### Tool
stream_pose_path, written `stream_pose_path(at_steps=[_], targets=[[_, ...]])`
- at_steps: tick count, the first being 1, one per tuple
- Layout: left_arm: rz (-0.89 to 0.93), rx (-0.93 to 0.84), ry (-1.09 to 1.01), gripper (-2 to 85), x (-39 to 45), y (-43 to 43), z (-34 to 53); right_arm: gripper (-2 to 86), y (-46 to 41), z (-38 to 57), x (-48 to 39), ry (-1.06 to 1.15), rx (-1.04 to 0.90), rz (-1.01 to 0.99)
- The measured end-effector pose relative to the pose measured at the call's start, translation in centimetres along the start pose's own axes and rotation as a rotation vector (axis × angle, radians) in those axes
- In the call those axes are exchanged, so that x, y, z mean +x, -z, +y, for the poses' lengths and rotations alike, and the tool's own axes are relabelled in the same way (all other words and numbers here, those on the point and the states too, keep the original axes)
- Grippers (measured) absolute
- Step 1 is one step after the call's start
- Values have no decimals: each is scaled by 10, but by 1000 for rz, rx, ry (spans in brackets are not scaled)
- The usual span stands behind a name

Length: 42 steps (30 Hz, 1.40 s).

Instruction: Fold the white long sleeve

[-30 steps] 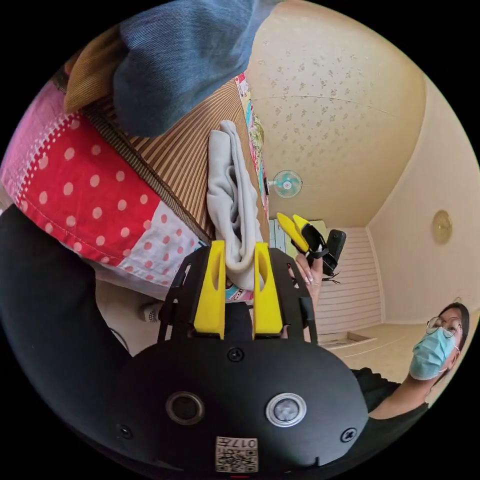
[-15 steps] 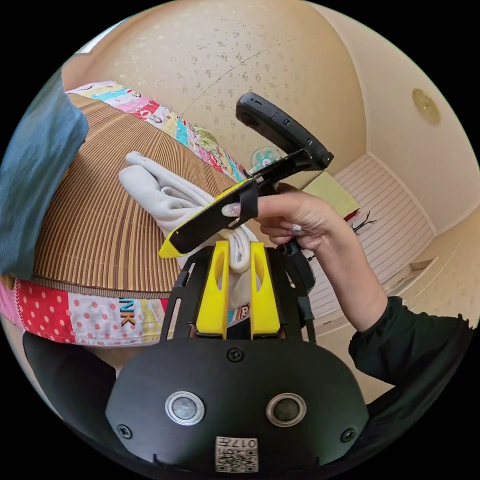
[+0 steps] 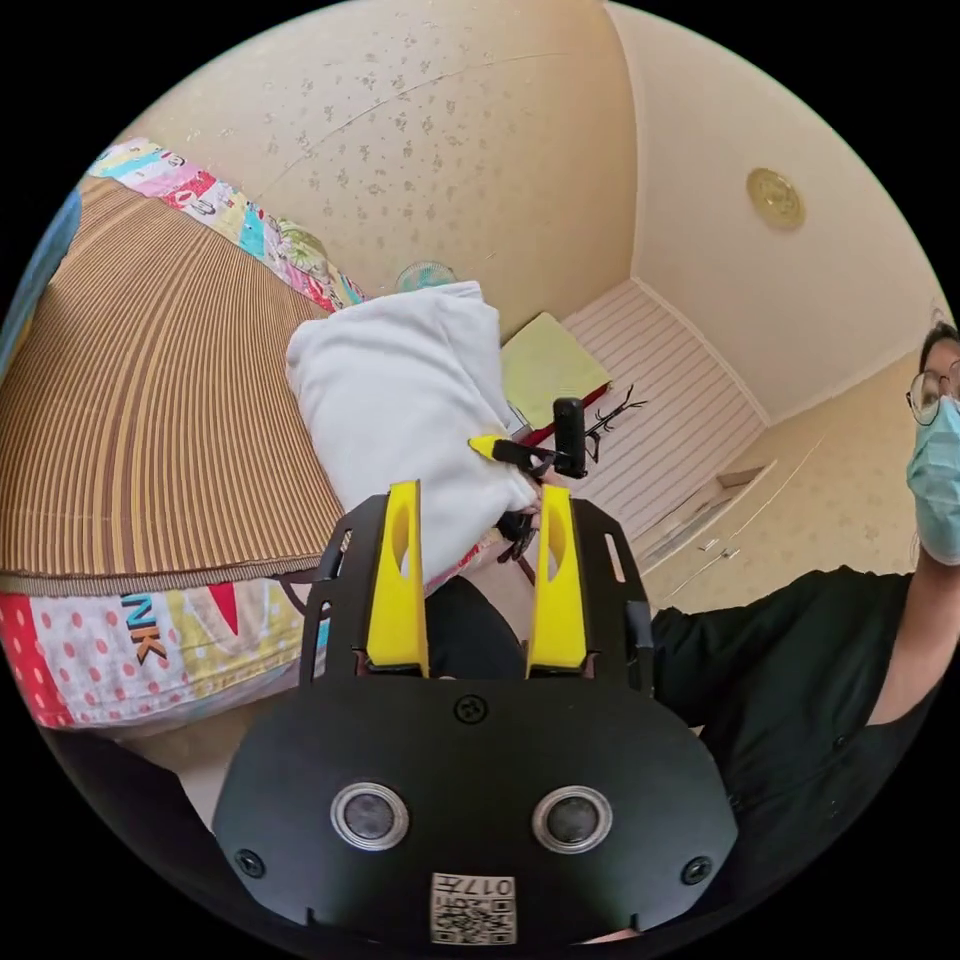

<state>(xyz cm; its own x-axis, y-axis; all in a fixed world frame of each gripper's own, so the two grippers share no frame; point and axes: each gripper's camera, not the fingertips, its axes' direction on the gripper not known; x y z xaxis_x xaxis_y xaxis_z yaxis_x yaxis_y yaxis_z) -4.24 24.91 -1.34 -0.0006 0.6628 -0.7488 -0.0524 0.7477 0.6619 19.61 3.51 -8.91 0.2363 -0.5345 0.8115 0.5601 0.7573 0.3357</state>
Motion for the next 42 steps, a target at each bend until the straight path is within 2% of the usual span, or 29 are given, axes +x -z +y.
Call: stream_pose_path(at_steps=[3, 6, 8, 11, 13, 15, 18, 25, 28, 34, 39, 42], targets=[[-61, -67, 64, 179, -19, -40, -2, 126, 40, 65, 68, -278, 54, 67], [-109, -164, 129, 200, -39, -86, -6, 137, 80, 127, 86, -435, 146, 149], [-146, -223, 184, 209, -53, -110, -7, 140, 98, 162, 81, -490, 231, 72], [-49, -251, 256, 209, -74, -140, -6, 149, 109, 211, 64, -562, 325, -101], [98, -222, 345, 169, -91, -158, 0, 163, 105, 237, 51, -627, 358, -267], [115, -199, 397, 130, -97, -165, 6, 176, 95, 247, 44, -683, 317, -361], [203, -201, 376, 88, -85, -176, 14, 214, 86, 247, 34, -706, 294, -482], [294, -322, 250, 76, -2, -200, 47, 253, 75, 219, 55, -752, 381, -751], [196, -360, 105, 73, 41, -200, 56, 231, 72, 212, 63, -691, 506, -877], [54, -357, -117, 74, 87, -181, 59, 200, 134, 155, 48, -328, 551, -649], [-28, -395, -151, 77, 86, -169, 79, 180, 239, 131, 81, -198, 737, -470], [-44, -407, -83, 80, 66, -156, 96, 169, 301, 134, 127, -232, 771, -339]])
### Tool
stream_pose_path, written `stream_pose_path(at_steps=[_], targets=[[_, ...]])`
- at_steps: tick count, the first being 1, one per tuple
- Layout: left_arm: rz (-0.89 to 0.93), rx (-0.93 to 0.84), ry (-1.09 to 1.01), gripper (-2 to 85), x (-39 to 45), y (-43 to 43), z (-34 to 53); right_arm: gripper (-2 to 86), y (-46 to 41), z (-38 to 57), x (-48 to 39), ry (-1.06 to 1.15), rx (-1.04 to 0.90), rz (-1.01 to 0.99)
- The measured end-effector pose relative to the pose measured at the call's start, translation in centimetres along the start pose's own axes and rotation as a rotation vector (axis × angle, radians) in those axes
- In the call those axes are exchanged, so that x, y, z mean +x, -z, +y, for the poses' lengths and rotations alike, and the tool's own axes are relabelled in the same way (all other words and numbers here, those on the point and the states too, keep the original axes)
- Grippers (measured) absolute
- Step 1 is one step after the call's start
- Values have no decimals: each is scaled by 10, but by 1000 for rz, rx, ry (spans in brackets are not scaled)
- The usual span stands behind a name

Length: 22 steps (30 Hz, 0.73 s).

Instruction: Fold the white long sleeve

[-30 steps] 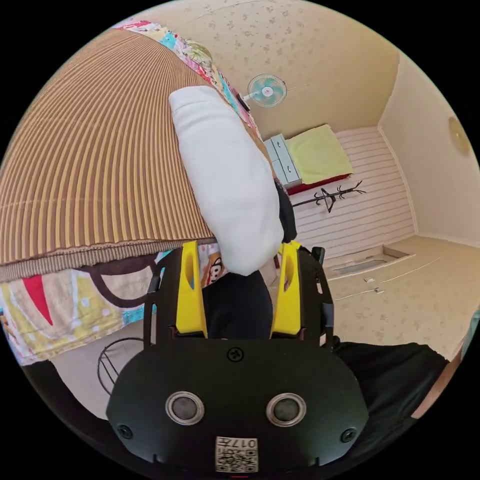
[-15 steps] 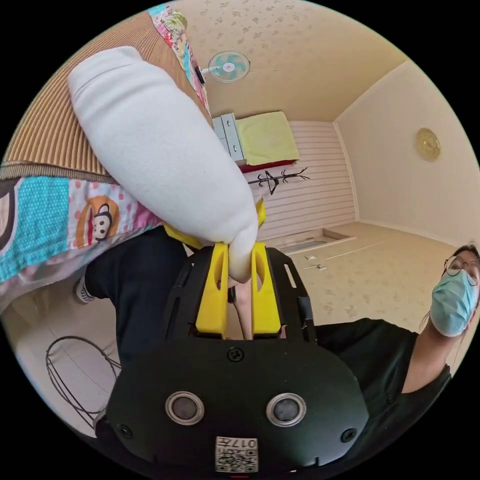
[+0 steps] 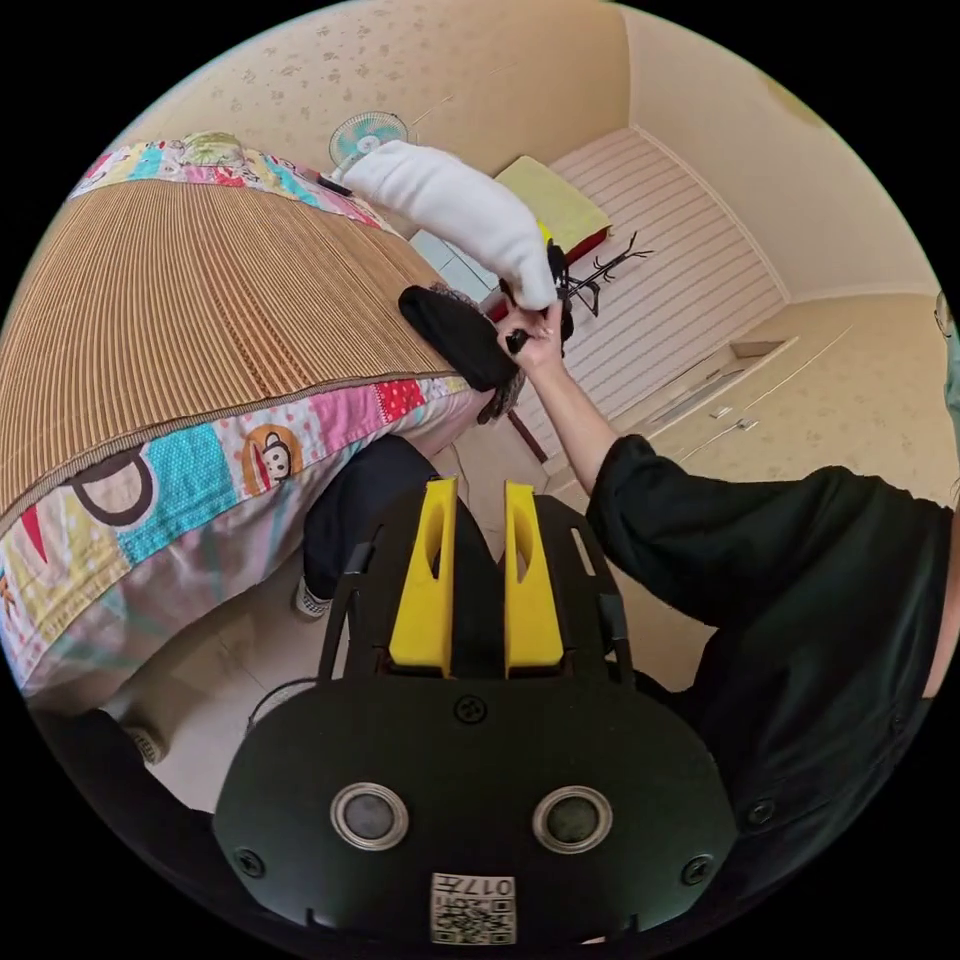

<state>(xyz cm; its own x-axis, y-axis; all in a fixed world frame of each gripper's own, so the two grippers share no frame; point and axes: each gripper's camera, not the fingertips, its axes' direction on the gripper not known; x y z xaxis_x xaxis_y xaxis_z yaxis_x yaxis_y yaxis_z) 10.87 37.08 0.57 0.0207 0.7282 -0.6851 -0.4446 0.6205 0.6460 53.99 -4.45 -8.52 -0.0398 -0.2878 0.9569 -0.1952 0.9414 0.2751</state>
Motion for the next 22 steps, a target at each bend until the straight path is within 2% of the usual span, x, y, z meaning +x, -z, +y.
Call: stream_pose_path(at_steps=[3, 7, 8, 10, 12, 14, 17, 20, 22], targets=[[6, -3, 86, 82, -20, 4, 23, 157, 62, -26, 35, -115, -13, 200], [-6, 4, 167, 82, -36, 12, 41, 132, 153, 27, 71, -491, 128, 657], [-10, 13, 173, 82, -37, 14, 43, 126, 160, 39, 69, -505, 139, 709], [-50, 55, 184, 82, -41, 24, 48, 113, 149, 85, 42, -349, 102, 858], [-90, 71, 210, 82, -46, 27, 52, 110, 130, 126, 22, -305, 94, 934], [-66, 107, 199, 84, -48, 30, 56, 100, 113, 173, -1, -279, 160, 949], [-12, 188, 141, 95, -41, 41, 58, 62, 74, 247, -23, -257, 194, 841], [-133, 254, 62, 99, -21, 71, 52, 31, 20, 299, -37, -239, 200, 667], [-313, 340, 29, 92, -5, 115, 49, 16, -35, 316, -59, -163, 204, 524]])
